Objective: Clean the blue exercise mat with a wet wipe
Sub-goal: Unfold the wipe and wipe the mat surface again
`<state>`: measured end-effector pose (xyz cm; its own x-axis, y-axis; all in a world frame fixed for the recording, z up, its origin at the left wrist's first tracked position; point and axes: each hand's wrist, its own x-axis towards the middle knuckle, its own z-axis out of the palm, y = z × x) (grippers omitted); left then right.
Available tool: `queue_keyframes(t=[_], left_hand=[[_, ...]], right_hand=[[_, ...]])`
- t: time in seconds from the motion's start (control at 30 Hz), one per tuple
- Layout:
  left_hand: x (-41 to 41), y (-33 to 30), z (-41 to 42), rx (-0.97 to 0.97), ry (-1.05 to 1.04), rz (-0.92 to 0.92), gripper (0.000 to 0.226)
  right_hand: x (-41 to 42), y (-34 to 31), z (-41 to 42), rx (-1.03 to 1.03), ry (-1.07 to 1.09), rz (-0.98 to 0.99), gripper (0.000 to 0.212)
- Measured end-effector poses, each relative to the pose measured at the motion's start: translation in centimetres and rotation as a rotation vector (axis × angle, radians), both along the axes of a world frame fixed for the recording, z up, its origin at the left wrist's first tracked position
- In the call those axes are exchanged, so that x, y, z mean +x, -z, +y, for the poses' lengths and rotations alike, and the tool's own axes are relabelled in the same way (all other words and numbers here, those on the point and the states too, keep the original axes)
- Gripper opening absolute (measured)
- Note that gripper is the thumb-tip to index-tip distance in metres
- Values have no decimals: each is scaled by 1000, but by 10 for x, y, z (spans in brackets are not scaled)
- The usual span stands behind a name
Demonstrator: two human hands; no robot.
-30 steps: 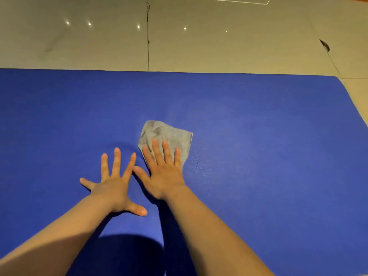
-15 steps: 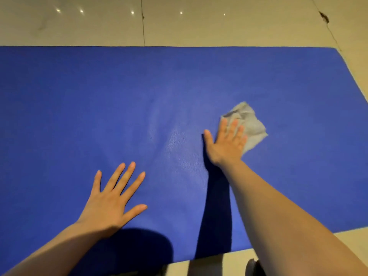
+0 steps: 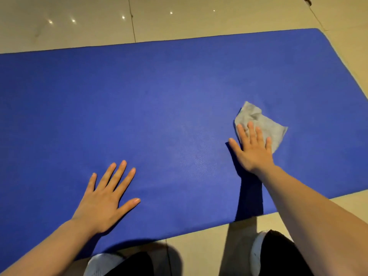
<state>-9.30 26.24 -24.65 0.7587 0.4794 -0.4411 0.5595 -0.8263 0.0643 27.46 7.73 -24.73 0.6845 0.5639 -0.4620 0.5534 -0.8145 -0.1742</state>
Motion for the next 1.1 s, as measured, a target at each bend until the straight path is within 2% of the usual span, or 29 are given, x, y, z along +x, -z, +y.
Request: queue_keyframes(t=[0.1, 0.17, 0.3, 0.4, 0.47, 0.53, 0.73, 0.83, 0.9, 1.03, 1.1], left_hand=[[-4, -3, -4, -56, -42, 10, 76], [0, -3, -7, -58, -53, 30, 81], [0, -1, -11, -82, -137, -24, 99], [-1, -4, -15, -81, -164, -52, 103], [1, -8, -18, -93, -192, -67, 102], [4, -10, -21, -128, -223, -56, 102], [-3, -26, -40, -113, -180, -102, 98], [-22, -23, -54, -140, -148, -30, 95], [-38, -16, -62, -142, -133, 16, 93], [-40, -14, -59, -141, -182, 4, 100], [-39, -14, -64, -153, -232, 49, 101]], right_hand=[[-9, -1, -11, -27, 192, 8, 80], [-33, 0, 11, -10, 229, 9, 89], [-120, 7, 51, 54, -171, 8, 95], [-186, 5, 49, 82, -438, 63, 94], [-185, 2, 43, 63, -562, 67, 84], [-158, -1, 31, 65, -591, 75, 73], [-70, 3, -57, 49, -64, 1, 65], [-69, 2, -67, 11, 138, -11, 70], [-91, 4, -52, 34, 174, -15, 78], [-174, 8, -19, 166, -221, -13, 80], [-214, 7, -16, 168, -387, 31, 82]])
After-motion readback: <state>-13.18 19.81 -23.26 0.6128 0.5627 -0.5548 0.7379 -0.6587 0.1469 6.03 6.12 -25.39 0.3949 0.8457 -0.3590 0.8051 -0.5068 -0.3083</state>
